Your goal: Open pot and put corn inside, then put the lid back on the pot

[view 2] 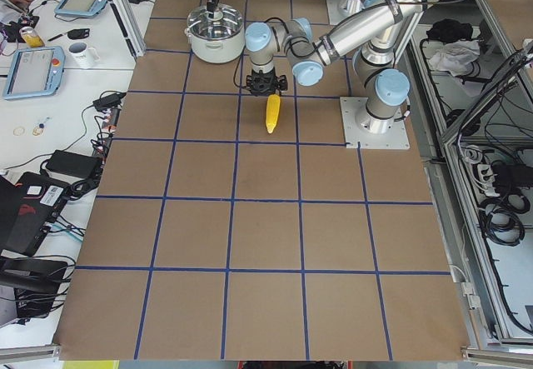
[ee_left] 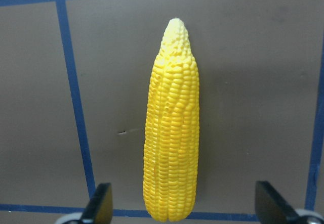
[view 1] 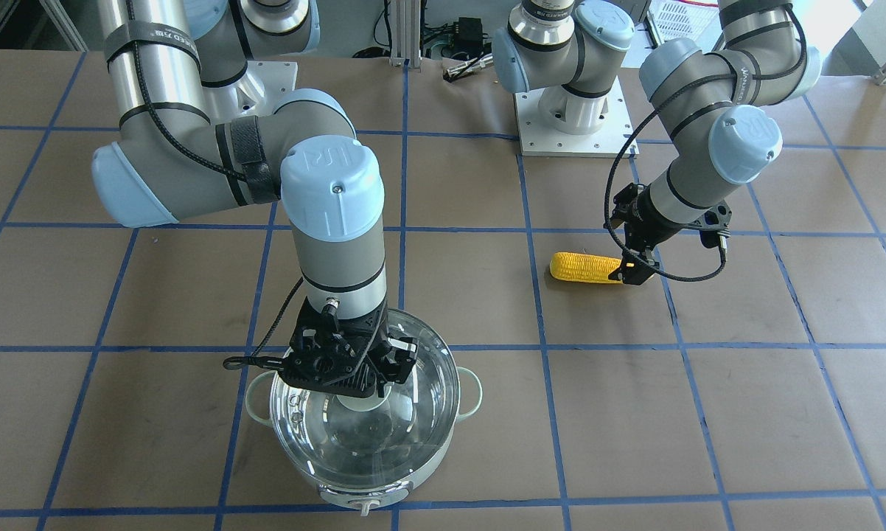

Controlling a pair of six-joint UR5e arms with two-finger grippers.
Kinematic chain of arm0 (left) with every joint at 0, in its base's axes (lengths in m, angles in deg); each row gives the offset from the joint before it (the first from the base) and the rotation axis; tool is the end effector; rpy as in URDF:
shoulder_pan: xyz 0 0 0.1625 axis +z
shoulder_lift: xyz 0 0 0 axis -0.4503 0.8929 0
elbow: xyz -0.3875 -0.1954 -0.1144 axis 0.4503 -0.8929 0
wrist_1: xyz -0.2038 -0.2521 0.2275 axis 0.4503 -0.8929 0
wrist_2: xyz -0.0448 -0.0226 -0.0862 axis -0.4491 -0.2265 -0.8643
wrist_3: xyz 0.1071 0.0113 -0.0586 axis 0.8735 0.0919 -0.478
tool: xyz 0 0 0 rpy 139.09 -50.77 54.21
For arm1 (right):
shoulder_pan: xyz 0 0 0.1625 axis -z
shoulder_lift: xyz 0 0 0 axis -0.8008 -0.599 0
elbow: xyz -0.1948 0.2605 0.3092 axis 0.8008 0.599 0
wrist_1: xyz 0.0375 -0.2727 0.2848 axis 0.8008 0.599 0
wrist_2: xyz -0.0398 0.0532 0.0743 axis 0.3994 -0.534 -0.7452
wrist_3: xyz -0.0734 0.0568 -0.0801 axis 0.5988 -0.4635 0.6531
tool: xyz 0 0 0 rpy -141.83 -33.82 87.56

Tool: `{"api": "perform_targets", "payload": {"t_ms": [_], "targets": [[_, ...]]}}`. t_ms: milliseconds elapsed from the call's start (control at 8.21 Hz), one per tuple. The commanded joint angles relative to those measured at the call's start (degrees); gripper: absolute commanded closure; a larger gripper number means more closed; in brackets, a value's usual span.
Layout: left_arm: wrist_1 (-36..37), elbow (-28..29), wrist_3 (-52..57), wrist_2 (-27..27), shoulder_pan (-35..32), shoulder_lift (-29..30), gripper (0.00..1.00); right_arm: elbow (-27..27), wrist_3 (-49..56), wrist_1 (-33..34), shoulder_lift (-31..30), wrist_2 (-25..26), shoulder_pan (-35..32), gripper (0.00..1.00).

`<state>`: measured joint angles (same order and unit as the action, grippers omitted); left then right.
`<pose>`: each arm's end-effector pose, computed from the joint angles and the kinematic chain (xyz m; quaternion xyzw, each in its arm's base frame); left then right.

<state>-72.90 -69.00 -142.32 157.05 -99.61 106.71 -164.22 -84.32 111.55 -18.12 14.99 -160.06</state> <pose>-0.0173 -0.4310 0.2703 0.6902 -0.7184 -0.0873 0.0033 0.3229 -0.6308 0.3600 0.0892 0.9885 -0.1208 0.0172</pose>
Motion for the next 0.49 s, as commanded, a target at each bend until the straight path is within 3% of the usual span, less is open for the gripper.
{"api": "perform_targets", "payload": {"t_ms": [0,122,365], "targets": [[11.56,-5.18,-0.3,0.16,0.78,1.31,0.0,-0.06,1.8,-1.28,-4.22,-1.32,2.33,0.67],[15.81,-7.28,-0.3,0.51,0.78,1.49,0.0,-0.5,4.24,-4.68,-7.9,-4.2,4.53,0.67],[16.55,-8.54,0.05,0.51,0.78,1.93,0.0,-0.59,11.89,-14.33,-15.37,-5.01,8.92,0.67]]}}
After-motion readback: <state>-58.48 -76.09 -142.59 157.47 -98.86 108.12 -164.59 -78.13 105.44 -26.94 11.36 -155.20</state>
